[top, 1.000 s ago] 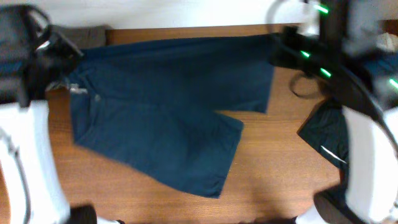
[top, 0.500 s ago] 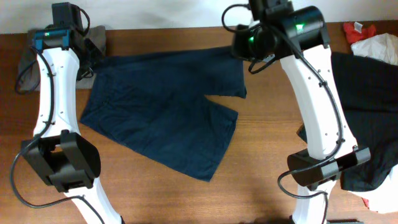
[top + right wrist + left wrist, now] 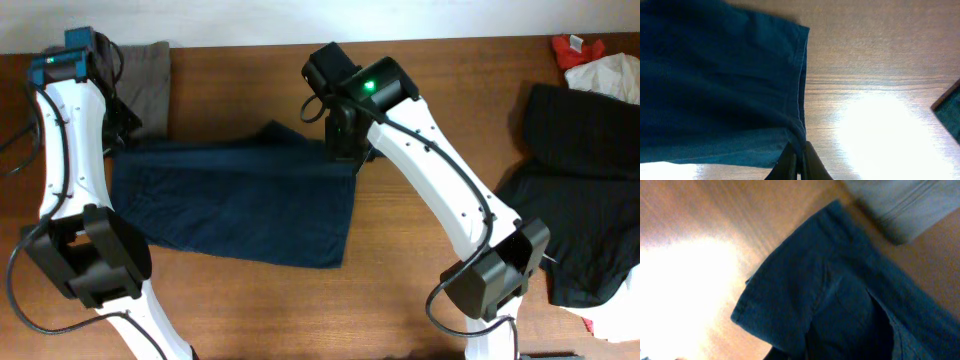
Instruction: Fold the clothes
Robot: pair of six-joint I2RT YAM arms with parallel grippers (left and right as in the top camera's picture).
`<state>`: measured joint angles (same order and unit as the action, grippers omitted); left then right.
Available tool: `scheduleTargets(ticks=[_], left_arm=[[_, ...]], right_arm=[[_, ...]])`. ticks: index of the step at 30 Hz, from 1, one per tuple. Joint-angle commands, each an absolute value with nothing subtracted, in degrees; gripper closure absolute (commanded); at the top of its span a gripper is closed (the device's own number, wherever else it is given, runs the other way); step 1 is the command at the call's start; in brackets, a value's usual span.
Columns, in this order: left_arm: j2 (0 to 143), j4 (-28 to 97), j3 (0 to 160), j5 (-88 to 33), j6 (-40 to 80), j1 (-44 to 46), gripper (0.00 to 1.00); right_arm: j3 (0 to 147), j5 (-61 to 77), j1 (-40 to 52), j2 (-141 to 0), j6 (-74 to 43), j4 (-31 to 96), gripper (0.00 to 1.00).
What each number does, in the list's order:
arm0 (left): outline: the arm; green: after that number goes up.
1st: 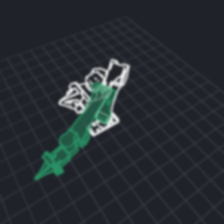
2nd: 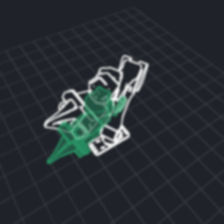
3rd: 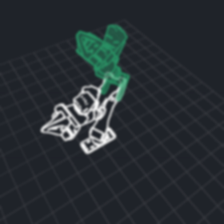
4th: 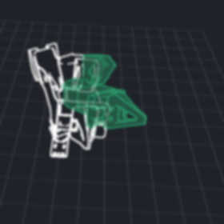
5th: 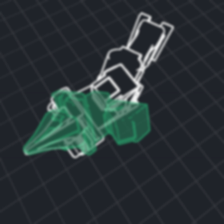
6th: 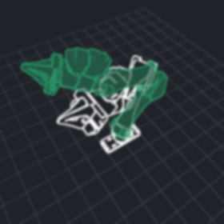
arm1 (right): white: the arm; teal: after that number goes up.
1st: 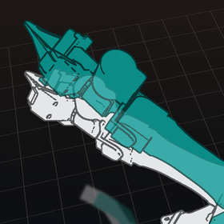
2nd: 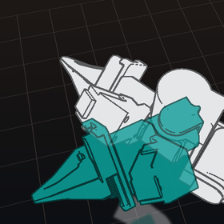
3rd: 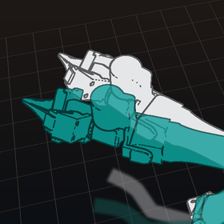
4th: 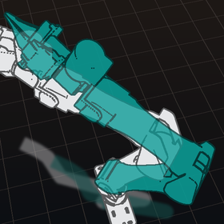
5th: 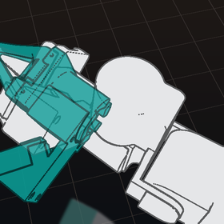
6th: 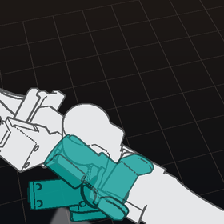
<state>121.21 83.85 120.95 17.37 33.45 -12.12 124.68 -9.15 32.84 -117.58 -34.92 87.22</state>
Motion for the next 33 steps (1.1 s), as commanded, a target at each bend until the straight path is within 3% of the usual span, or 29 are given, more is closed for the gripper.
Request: scheduleTargets(ticks=[1,2,5,6,7,9,10,19,20,21,22,24,25,26,33], left_arm=[[122.7,85.4,121.0,20.4,33.0,-14.8,0.99],[122.8,86.3,121.0,20.4,33.0,-15.2,0.98],[122.8,87.9,120.9,20.4,33.0,-16.0,0.69],[122.8,88.4,120.9,20.4,33.0,-16.3,0.61],[122.8,88.8,120.9,20.4,33.0,-16.5,0.54],[122.8,89.2,120.9,20.4,33.0,-16.6,0.19],[122.8,89.3,120.9,20.4,33.0,-16.6,0.01],[122.8,88.8,120.9,17.1,33.0,-16.6,0.02],[122.8,88.8,120.9,16.4,32.9,-16.6,0.06],[122.8,88.8,120.9,15.4,32.9,-16.6,0.17],[122.8,88.8,120.9,14.5,32.2,-16.6,0.19],[122.8,88.8,120.7,10.1,28.5,-16.5,0.18],[122.8,88.8,120.2,8.8,27.7,-16.5,0.13],[122.8,88.6,119.7,8.8,27.3,-16.5,0.01],[122.8,84.6,108.5,13.0,24.7,-20.3,0.01]], right_arm=[[122.4,-7.6,32.9,-115.6,-36.5,86.0,0.96],[122.1,-6.5,33.2,-115.6,-36.2,85.0,0.96],[122.1,-3.8,33.7,-115.6,-34.2,84.1,0.96],[122.0,-3.6,33.8,-115.6,-33.5,84.1,0.9],[122.0,-3.6,33.9,-115.6,-33.2,84.2,0.55],[122.0,-3.6,34.1,-115.6,-32.9,84.3,0.01],[122.0,-3.6,34.1,-115.6,-32.6,84.4,0.02],[122.0,-3.4,34.0,-115.6,-28.9,84.8,0.02],[122.0,-3.4,34.0,-115.6,-28.9,84.8,0.02],[122.0,-3.5,34.0,-115.6,-28.9,84.8,0.02],[122.0,-3.4,34.0,-115.6,-28.9,84.8,0.02],[122.0,-3.5,34.0,-115.6,-28.9,84.8,0.02],[122.0,-3.5,34.0,-115.7,-28.9,84.8,0.02],[122.0,-3.5,34.0,-115.7,-28.9,84.8,0.02],[122.0,-3.6,34.0,-115.7,-25.5,87.2,0.02]])
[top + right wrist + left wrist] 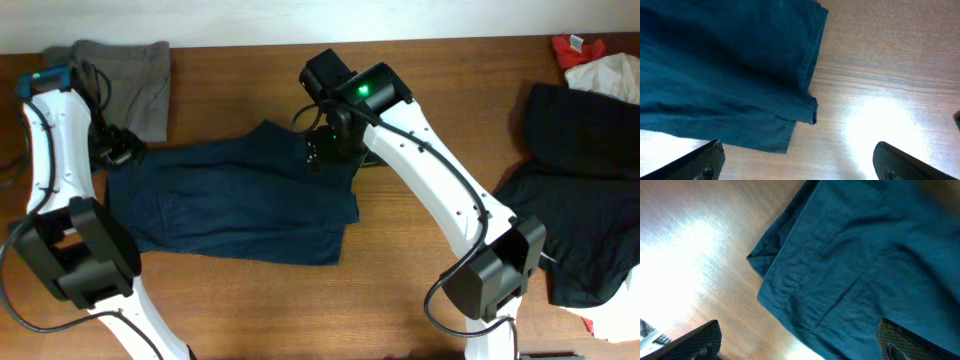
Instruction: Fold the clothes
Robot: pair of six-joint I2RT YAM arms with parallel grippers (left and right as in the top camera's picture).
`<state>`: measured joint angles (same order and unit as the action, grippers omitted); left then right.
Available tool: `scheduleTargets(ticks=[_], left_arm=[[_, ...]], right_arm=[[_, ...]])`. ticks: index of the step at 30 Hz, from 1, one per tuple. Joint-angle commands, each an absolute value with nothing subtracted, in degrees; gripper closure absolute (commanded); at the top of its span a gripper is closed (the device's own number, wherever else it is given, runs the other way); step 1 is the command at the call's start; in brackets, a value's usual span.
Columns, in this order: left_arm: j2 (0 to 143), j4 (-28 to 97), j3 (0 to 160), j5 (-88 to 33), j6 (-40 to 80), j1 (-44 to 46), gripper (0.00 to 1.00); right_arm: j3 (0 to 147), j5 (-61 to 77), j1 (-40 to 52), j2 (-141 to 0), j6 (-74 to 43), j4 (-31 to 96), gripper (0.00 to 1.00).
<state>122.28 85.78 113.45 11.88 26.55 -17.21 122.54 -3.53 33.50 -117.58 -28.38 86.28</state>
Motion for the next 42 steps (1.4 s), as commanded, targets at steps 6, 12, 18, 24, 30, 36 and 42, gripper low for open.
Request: scheduleTargets(ticks=[6,12,18,24,30,36,42], left_arm=[[122.8,77.8,97.3,3.7,19.5,-24.4,0.01],[122.8,75.5,94.0,2.5,18.7,-24.0,0.01],[122.6,77.2,91.3,2.3,17.6,-24.2,0.01],[117.5,78.3,90.9,-2.2,17.6,-24.3,0.01],[93.8,66.4,74.2,-6.1,18.3,-24.1,0.01],[79.4,49.7,58.2,-6.0,18.6,-24.3,0.01],[87.7,46.8,58.2,-0.5,19.6,-27.4,0.01]], right_arm=[[122.0,-6.1,34.0,-115.7,-24.2,87.6,0.02],[122.0,-8.8,31.6,-115.7,-24.2,87.6,0.02],[122.0,-8.8,26.1,-115.7,-24.2,88.1,0.02],[121.5,-8.8,21.6,-115.7,-24.0,90.1,0.02],[110.0,-8.8,20.5,-115.7,-22.7,84.2,0.02],[99.7,-4.7,20.5,-115.7,-22.4,76.7,0.02],[99.6,-4.7,20.5,-115.7,-19.8,78.3,0.02]])
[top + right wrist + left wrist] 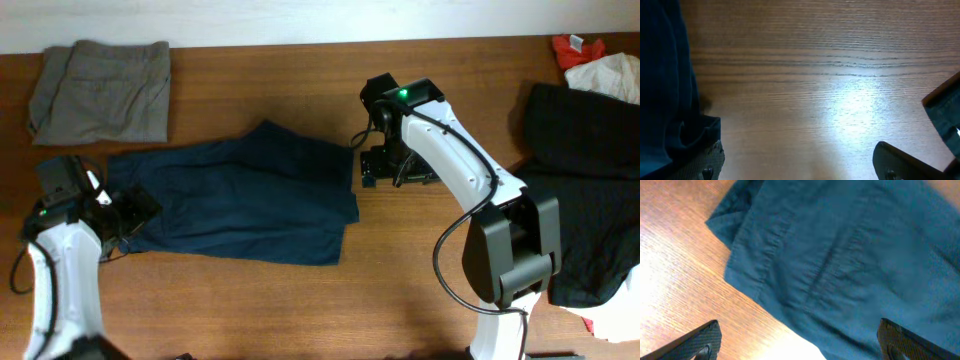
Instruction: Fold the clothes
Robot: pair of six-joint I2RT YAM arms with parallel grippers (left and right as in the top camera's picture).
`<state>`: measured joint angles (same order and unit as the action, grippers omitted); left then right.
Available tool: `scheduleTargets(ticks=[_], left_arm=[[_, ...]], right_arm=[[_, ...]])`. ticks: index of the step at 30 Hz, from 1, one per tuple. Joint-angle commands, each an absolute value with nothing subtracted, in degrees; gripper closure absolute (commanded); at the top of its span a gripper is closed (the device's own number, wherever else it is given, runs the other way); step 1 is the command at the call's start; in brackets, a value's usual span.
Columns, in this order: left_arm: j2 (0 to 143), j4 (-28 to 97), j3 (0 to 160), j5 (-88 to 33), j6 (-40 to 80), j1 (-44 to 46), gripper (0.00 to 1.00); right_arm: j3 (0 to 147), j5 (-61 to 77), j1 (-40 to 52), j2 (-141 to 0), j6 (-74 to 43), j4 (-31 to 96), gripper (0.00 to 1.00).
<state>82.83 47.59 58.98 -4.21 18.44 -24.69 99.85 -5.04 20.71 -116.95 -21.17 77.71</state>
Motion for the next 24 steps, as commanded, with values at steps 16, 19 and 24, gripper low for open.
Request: scheduleTargets(ticks=[16,19,24], left_arm=[[99.7,36.4,58.2,-1.9,14.2,-33.1,0.34],[100.1,36.6,58.2,-2.2,14.2,-33.1,0.46],[102.1,36.9,58.2,-3.6,14.2,-33.1,0.47]], right_arm=[[99.6,-4.5,20.6,-115.7,-19.7,77.4,0.02],[99.6,-4.5,20.6,-115.7,-19.7,77.3,0.02],[99.6,-4.5,20.6,-115.7,-19.7,77.3,0.02]])
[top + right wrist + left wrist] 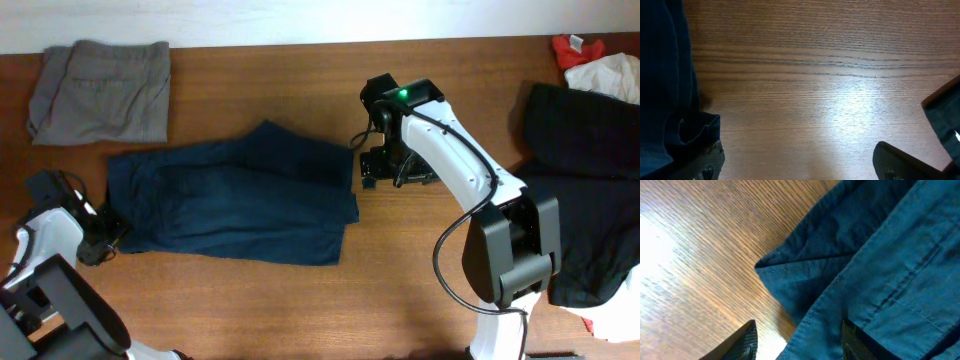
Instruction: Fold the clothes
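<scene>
A dark blue garment [230, 200] lies flat on the wooden table [250, 310], left of the middle. My left gripper [98, 240] sits at its front left corner. In the left wrist view the gripper [799, 341] is open, and the blue garment's [880, 255] hem runs between the fingers [742, 341]. My right gripper [385, 172] hovers just off the garment's right edge. In the right wrist view this gripper [800, 165] is wide open over bare wood, with the blue cloth [660, 75] at its left.
A folded grey garment [100, 88] lies at the back left. A heap of black clothes [585, 190] covers the right side, with a white and red item [600, 65] behind it. The black cloth's edge [945, 112] shows right of the right gripper.
My left gripper has moved left and down to the garment's front left corner, and its fingers now stand closer together astride the hem. The right arm has not moved.
My right gripper was shut on the blue garment's far right corner, with the left arm at the far left corner. Then both grippers were open and the garment lay flat. Later the left arm stood at the garment's front left and the right gripper off its right edge.
</scene>
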Robot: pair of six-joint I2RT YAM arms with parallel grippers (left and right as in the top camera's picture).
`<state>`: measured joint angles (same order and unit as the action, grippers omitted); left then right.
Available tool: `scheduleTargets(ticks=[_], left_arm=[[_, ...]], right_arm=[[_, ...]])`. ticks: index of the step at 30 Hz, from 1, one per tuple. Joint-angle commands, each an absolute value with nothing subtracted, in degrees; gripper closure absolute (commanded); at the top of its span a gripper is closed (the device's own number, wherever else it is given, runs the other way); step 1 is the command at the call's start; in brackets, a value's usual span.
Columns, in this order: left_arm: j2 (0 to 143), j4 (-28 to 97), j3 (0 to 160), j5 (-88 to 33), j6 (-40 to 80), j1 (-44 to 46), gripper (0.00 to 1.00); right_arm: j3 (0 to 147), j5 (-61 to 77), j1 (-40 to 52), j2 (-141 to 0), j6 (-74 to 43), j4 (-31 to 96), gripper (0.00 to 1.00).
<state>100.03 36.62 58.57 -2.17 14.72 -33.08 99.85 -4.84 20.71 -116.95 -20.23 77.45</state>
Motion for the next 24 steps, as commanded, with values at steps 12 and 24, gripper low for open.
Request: scheduleTargets(ticks=[12,24], left_arm=[[104.6,37.3,58.2,-3.6,14.2,-33.1,0.92],[104.2,37.9,58.3,0.0,16.9,-33.1,0.99]], right_arm=[[99.6,-4.8,20.5,-115.7,-19.7,74.5,0.02],[99.5,9.0,20.6,-115.8,-15.4,67.4,0.02]])
